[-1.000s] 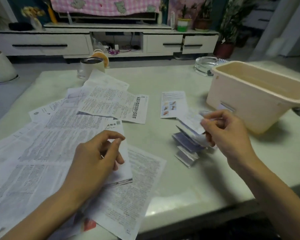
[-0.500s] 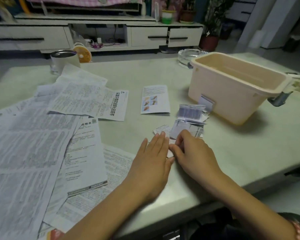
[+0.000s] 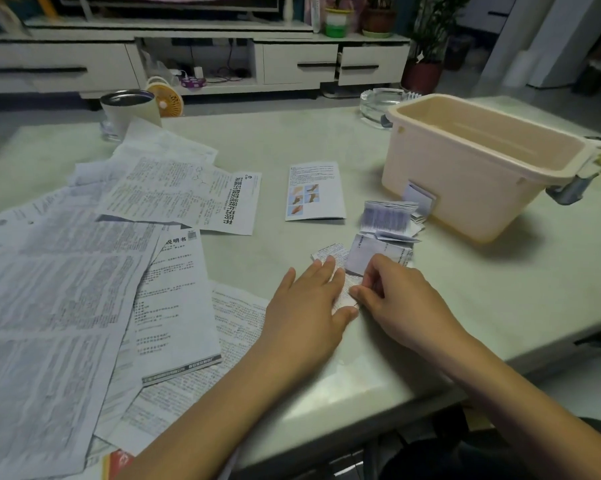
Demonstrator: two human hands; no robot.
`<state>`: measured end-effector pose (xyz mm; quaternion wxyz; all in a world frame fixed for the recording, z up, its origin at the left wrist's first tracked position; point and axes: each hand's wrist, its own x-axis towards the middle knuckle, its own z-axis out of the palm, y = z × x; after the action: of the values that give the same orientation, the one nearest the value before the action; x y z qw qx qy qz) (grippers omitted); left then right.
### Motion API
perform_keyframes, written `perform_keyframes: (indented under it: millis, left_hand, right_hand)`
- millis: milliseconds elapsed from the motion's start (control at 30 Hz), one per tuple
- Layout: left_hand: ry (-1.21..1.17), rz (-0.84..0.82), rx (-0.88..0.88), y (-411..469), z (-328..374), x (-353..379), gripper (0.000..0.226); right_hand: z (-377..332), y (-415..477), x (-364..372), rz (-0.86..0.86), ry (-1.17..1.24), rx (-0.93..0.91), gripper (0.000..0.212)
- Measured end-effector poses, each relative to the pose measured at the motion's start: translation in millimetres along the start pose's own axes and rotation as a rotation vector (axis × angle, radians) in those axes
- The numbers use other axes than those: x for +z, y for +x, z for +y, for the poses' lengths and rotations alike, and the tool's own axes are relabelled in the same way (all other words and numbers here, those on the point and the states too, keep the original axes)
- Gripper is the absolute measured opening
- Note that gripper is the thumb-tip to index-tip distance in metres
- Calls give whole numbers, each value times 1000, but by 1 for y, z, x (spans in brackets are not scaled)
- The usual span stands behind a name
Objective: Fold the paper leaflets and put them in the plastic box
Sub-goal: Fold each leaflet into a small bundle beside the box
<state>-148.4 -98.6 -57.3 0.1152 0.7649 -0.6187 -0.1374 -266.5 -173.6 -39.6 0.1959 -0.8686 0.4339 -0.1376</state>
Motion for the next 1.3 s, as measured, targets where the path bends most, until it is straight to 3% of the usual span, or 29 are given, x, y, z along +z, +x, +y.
perform_keyframes:
  millis: [167, 300, 467, 800, 900, 1133, 1200, 1300]
  left_hand:
    - [91, 4, -20, -3, 6, 4, 57]
    - [169, 16, -25, -10, 8, 11, 57]
    - [51, 122, 19, -15, 5, 0, 93]
    - [-45, 307, -15, -85, -76, -44, 90]
    - [-48, 322, -98, -107, -111, -51, 88]
    - [-59, 336, -354, -141, -149, -79, 56]
    - [-79, 342, -399, -149, -157, -86, 51]
    - [-93, 328, -448, -162, -168, -87, 48]
  right_hand:
    - [-3, 0, -5, -43, -51, 5, 18]
    - [-9, 6, -24, 6, 104, 2, 26]
    - [-25, 14, -39, 154, 447, 1, 27]
    - [-61, 20, -20, 214, 586, -115, 22]
    - [-79, 11, -6, 122, 563, -204, 25]
    - [-118, -11, 39, -356, 624, -327, 10]
    - [-124, -14, 49, -399, 629, -367, 12]
    - [-125, -21, 63, -333, 394, -562, 13]
